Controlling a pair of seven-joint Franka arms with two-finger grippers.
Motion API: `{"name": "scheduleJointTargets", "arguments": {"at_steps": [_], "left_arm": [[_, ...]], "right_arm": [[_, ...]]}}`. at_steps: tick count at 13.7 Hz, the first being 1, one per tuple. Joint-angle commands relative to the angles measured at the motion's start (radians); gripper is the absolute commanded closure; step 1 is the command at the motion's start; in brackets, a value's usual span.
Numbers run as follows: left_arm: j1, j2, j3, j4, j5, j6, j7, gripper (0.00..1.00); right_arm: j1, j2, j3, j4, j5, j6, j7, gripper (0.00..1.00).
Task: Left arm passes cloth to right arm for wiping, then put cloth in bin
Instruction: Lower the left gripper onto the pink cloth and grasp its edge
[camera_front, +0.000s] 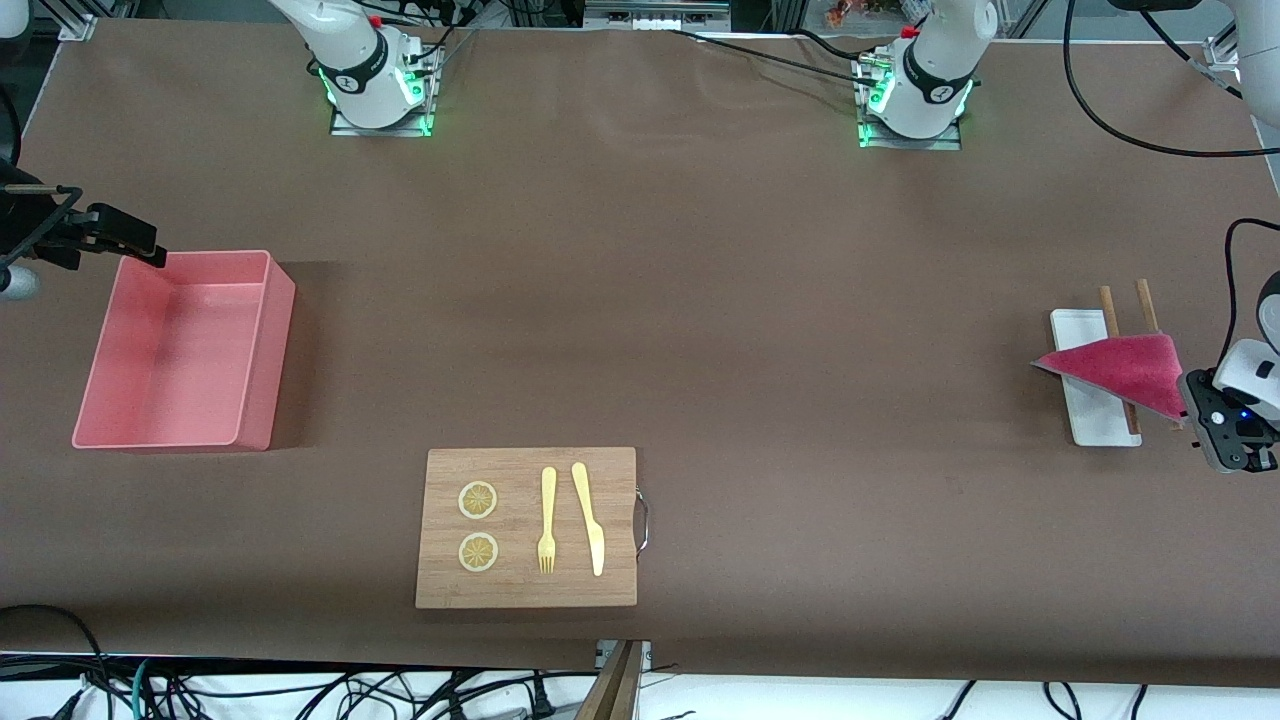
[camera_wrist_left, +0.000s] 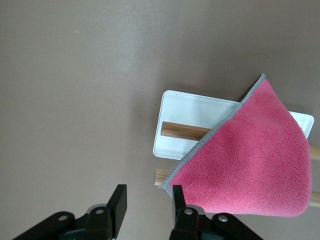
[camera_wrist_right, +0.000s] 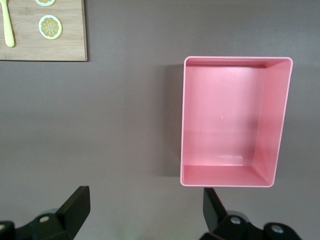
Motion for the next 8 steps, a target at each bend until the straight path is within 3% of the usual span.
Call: {"name": "scheduleJointTargets", "arguments": {"at_steps": [1,8], "left_arm": [[0.007,0.013,-0.003,0.022,-0.002,0.0,0.034,0.56],[0.007,0.018,-0.006,0.013,-0.002,-0.014,0.033,0.57]], "right_arm": [[-0.002,0.0,-0.001,0.013,0.014,-0.003,0.011,0.0],[-0.002,0.001,-0.001,0.013,0.012,-0.003,0.011,0.0]]}}
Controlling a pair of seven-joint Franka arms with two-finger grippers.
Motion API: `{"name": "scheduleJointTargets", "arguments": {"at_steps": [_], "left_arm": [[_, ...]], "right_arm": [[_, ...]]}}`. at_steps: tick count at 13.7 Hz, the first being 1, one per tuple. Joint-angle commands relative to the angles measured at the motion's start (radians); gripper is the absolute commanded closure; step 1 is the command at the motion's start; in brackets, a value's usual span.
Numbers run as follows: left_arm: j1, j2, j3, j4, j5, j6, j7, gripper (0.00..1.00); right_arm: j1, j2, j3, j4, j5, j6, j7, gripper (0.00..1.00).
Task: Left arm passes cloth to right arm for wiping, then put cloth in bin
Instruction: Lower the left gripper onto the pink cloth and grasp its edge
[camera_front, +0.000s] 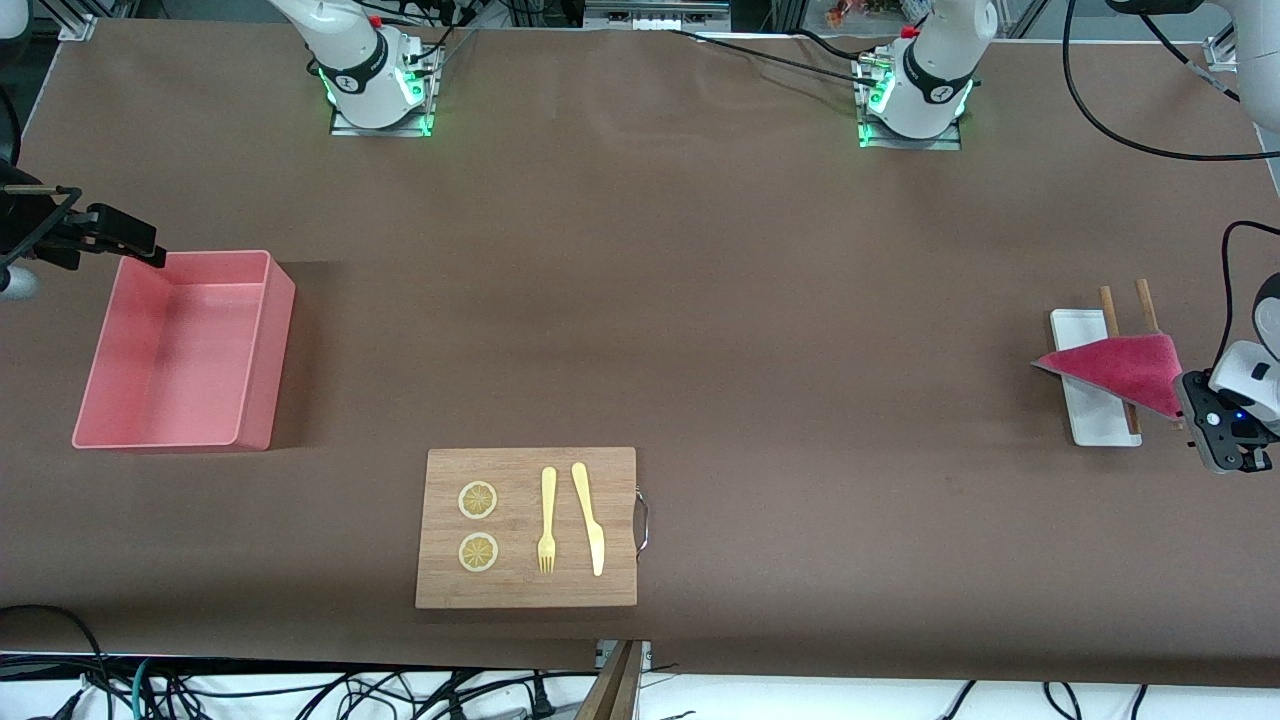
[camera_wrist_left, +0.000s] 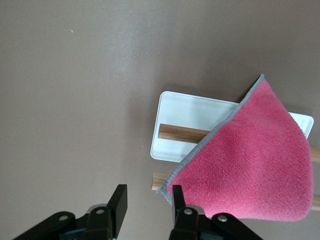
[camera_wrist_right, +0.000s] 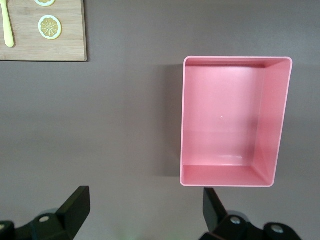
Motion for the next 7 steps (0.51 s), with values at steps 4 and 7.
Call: {"name": "scheduleJointTargets", "arguments": {"at_steps": [4,7], "left_arm": [[0.005,0.006,-0.008,0.013,-0.002,-0.027,0.032,0.62],[0.002,0.005,-0.01,0.013,-0.003,-0.064,0.024,0.63]], "right_arm": [[-0.001,0.001,-0.001,0.013,0.012,-0.003,0.01,0.0],[-0.001,0.001,-0.001,0.013,0.009,-0.003,0.011,0.0]]}}
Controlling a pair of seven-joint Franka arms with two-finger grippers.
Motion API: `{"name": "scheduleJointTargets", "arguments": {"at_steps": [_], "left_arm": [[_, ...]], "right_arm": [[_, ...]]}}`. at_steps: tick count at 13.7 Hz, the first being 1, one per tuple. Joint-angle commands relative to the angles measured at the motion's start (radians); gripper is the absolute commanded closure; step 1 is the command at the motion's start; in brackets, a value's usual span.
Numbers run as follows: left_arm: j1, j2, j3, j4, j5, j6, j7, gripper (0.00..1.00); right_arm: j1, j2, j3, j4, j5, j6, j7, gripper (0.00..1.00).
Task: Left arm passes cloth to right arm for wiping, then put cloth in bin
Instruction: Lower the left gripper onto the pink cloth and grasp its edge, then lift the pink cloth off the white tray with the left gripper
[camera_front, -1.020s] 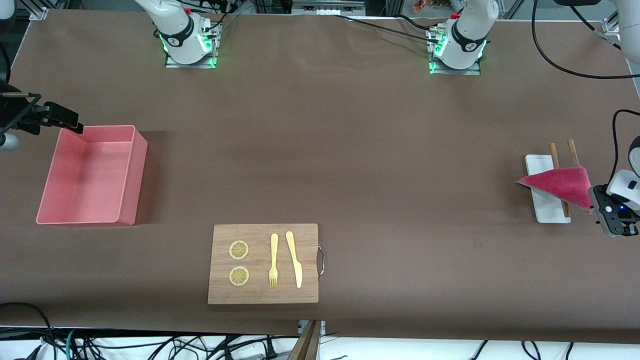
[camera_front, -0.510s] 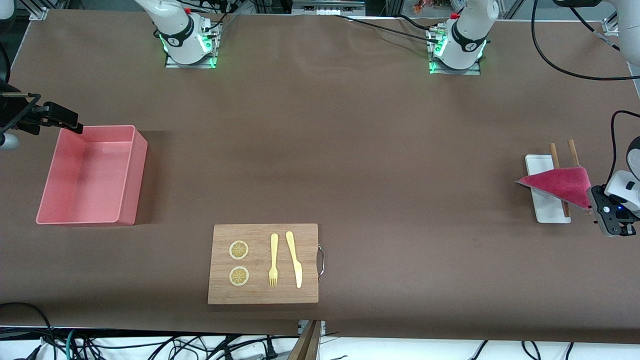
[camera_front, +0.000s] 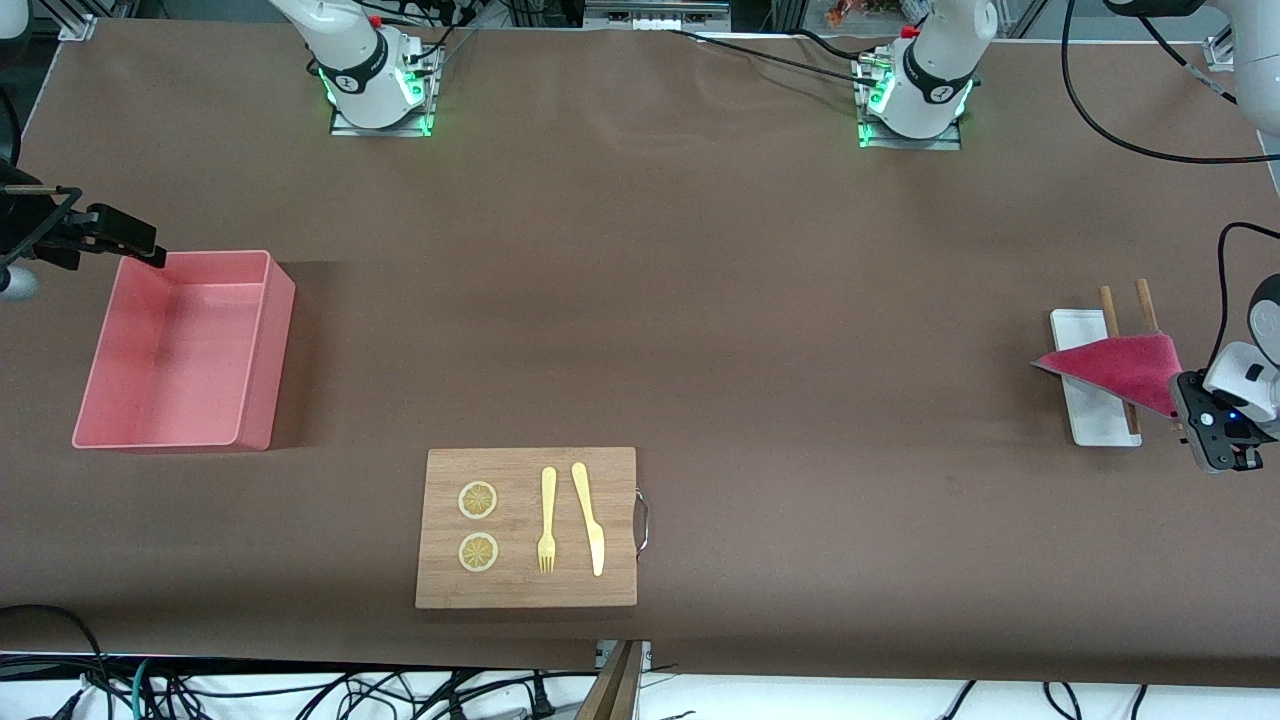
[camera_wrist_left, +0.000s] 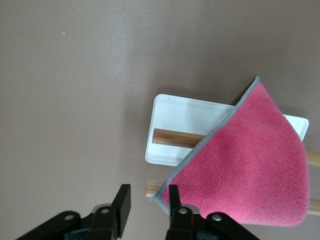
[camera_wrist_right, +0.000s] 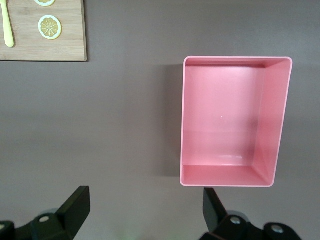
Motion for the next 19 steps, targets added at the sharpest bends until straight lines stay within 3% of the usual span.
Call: {"name": "scheduleJointTargets", "arguments": {"at_steps": [1,4,8,14,19], "left_arm": [[0.002,0.0,-0.005,0.011,-0.003,-0.046,0.024,0.64],[0.004,0.0,-0.005,0.01,-0.003,-0.067,0.024,0.71],[-0.001,-0.003,-0.005,0.011,-0.002,-0.072,0.033,1.0],[-0.007,-0.007,-0.007,0.02,-0.002,-0.077,0.032,1.0],[-0.05,-0.085,-0.013,0.031,-0.002,-0.28,-0.06,1.0]], "right_arm": [[-0.001,0.001,-0.001,0.013,0.012,-0.003,0.01,0.0],[-0.001,0.003,-0.001,0.013,0.014,-0.003,0.011,0.0],[-0.002,0.014,-0.001,0.011,0.014,-0.004,0.01,0.0],[0.001,0.026,-0.001,0.007,0.011,-0.018,0.01,0.0],[0.002,0.044,-0.001,0.002,0.008,-0.018,-0.007,0.0]]}}
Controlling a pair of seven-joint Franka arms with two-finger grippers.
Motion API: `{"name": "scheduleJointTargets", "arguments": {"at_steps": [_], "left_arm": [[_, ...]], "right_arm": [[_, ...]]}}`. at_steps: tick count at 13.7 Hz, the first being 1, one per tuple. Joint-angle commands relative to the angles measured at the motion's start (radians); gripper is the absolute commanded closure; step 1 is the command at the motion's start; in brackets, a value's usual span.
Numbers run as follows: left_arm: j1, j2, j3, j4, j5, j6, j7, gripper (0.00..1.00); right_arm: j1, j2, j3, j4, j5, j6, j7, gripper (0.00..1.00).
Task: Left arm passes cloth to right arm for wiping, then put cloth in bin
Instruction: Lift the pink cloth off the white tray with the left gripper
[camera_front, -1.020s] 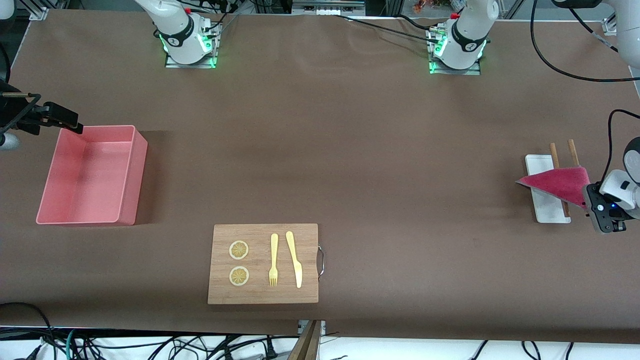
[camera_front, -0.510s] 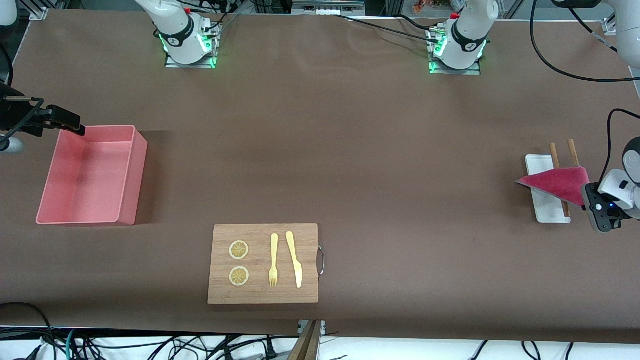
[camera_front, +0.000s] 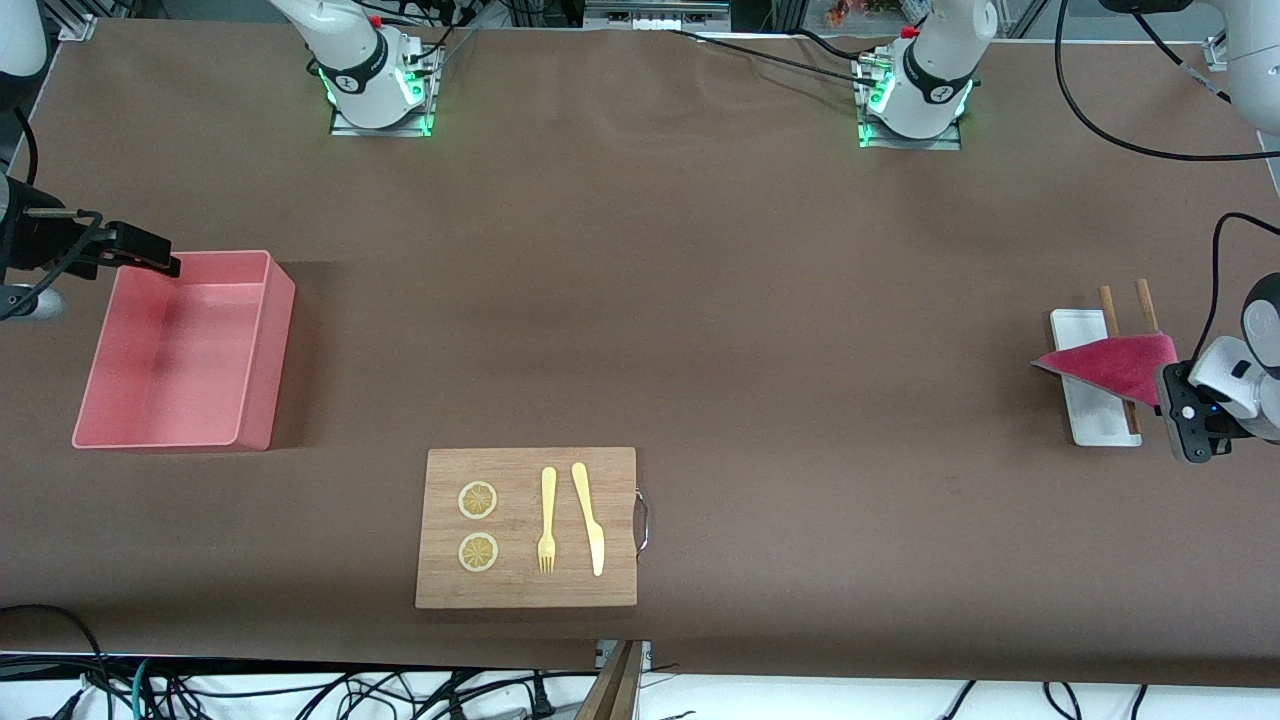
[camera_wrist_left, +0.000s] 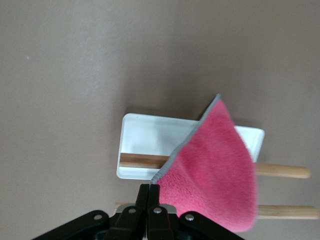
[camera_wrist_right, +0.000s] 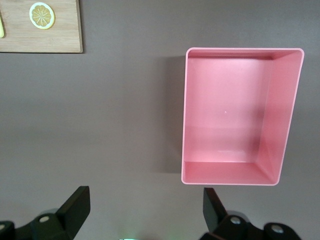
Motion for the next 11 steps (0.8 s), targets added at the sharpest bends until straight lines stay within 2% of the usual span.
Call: {"name": "scheduleJointTargets", "arguments": {"at_steps": [1,4,5,9,11], "left_arm": [[-0.028,-0.087,-0.002,0.0,-0.003,-0.16,-0.104,1.0],[-0.092,-0.185,-0.028,0.007,-0.021,-0.352,-0.354,1.0],[-0.114,-0.202,-0.034,0.046,-0.043,-0.41,-0.43,1.0],[-0.175,-0.208,-0.041,0.178,-0.164,-0.656,-0.719,1.0],[-0.276,-0.211,-0.042,0.229,-0.205,-0.736,-0.858,1.0]], "right_arm": [[0.011,0.01,0.001,0.005,0.009,-0.011,0.001,0.0],[0.062,0.028,0.001,0.013,0.014,0.003,0.054,0.0],[0.071,0.039,0.001,0.013,0.017,0.005,0.112,0.0],[0.133,0.074,0.001,0.016,0.052,0.06,0.259,0.0],[0.172,0.091,0.001,0.016,0.08,0.1,0.367,0.0]]}}
